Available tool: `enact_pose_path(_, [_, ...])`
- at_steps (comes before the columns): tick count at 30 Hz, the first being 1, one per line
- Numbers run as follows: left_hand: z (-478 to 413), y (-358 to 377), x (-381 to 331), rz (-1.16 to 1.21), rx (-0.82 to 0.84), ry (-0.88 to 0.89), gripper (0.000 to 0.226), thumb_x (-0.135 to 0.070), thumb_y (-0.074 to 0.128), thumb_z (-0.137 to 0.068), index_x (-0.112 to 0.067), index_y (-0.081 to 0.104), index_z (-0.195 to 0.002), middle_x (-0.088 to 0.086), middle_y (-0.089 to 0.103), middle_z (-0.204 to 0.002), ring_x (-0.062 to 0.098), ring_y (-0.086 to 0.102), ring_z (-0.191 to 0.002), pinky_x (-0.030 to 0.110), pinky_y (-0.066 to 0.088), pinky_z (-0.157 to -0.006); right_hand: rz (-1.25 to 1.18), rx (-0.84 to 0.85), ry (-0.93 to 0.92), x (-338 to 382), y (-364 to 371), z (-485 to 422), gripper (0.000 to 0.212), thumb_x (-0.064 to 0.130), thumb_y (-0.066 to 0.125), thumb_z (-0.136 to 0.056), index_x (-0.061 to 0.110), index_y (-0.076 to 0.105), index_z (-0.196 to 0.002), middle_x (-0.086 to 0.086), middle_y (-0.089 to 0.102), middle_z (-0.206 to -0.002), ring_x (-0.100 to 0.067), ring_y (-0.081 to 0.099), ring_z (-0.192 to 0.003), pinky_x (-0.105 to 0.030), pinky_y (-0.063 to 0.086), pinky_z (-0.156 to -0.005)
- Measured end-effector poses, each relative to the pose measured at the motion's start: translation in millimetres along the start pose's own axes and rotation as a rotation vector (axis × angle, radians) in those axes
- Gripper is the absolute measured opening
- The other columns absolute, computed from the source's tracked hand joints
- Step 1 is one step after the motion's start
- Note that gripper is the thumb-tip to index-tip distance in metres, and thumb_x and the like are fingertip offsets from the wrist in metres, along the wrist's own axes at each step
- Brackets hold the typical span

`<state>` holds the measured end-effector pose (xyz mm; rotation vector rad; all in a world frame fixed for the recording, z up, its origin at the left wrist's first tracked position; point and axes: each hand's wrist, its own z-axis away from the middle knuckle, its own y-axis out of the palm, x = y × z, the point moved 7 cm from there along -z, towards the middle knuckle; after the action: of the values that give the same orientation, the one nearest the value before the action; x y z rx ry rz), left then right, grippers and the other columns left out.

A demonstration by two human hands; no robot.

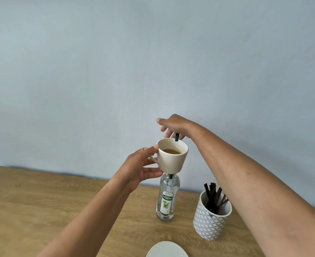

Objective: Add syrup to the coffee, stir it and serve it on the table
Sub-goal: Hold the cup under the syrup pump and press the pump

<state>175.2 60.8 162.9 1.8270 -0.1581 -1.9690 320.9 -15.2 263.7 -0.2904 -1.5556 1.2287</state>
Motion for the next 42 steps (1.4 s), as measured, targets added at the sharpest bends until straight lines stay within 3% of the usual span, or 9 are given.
enact_pose_path(3, [0.6,0.7,0.2,-0.001,-0.001,-0.004,0.031,-0.038,0.075,-0.083,-0.011,0.067,-0.095,0.021,0.068,-0.103,0.04,0.074,-0.085,0.037,0.062,-0.066,0.003,0.012,-0.006,3.1,-1.9,1.9,0.056,0.058,0.037,-0.094,0.013,0.064,-0.114,-0.006,0.074,-0.094,-0.029,0.064,-0.097,-0.045,0.049,-0.089])
enact_pose_path(10, [1.3,2.9,-0.8,0.018,0.011,-0.005,0.033,-0.038,0.075,-0.083,-0.011,0.066,-0.1,0.02,0.069,-0.104,0.039,0.074,-0.086,0.036,0.062,-0.064,-0.028,-0.034,0.01,-2.5,-0.1,-0.9,0.05,0.053,0.039,-0.095,0.014,0.066,-0.109,-0.006,0.073,-0.089,-0.027,0.063,-0.094,-0.04,0.047,-0.079])
enact_pose_path(17, [1.2,3.1,-2.0,0.018,0.007,-0.002,0.031,-0.037,0.075,-0.084,-0.011,0.067,-0.099,0.02,0.069,-0.103,0.04,0.074,-0.088,0.036,0.062,-0.063,-0.043,-0.051,0.015,-7.5,1.3,-3.3,0.047,0.051,0.04,-0.094,0.014,0.067,-0.103,-0.007,0.07,-0.09,-0.02,0.058,-0.073,-0.039,0.044,-0.073])
enact_pose_path(23, [3.4,3.0,-1.6,-0.001,-0.007,-0.011,0.035,-0.038,0.075,-0.083,-0.01,0.065,-0.102,0.02,0.068,-0.104,0.04,0.074,-0.086,0.036,0.062,-0.064,0.021,-0.012,0.029,-4.4,0.3,0.3,0.055,0.061,0.038,-0.091,0.016,0.066,-0.107,-0.006,0.074,-0.094,-0.022,0.061,-0.08,-0.04,0.047,-0.077])
enact_pose_path(28, [4.5,4.2,-0.1,-0.005,-0.004,-0.023,0.035,-0.038,0.075,-0.084,-0.01,0.066,-0.102,0.02,0.068,-0.104,0.039,0.074,-0.085,0.036,0.062,-0.064,0.014,-0.006,0.015,1.7,-3.3,3.1,0.056,0.058,0.037,-0.094,0.013,0.063,-0.114,-0.008,0.074,-0.098,-0.029,0.065,-0.092,-0.04,0.046,-0.078])
enact_pose_path(34, [2.1,6.4,1.6,-0.002,0.007,-0.024,0.035,-0.038,0.076,-0.083,-0.01,0.068,-0.102,0.02,0.07,-0.102,0.039,0.075,-0.086,0.036,0.062,-0.064,-0.038,-0.035,0.025,-3.9,0.7,0.5,0.053,0.056,0.039,-0.093,0.013,0.065,-0.11,-0.006,0.074,-0.089,-0.027,0.065,-0.094,-0.042,0.048,-0.082])
enact_pose_path(42, [-1.9,8.7,6.1,0.005,0.006,-0.032,0.035,-0.04,0.076,-0.082,-0.01,0.068,-0.099,0.022,0.07,-0.104,0.041,0.075,-0.087,0.036,0.062,-0.065,-0.067,-0.065,0.045,-9.5,3.7,0.6,0.05,0.054,0.041,-0.091,0.013,0.066,-0.103,-0.006,0.073,-0.084,-0.022,0.062,-0.078,-0.036,0.043,-0.066])
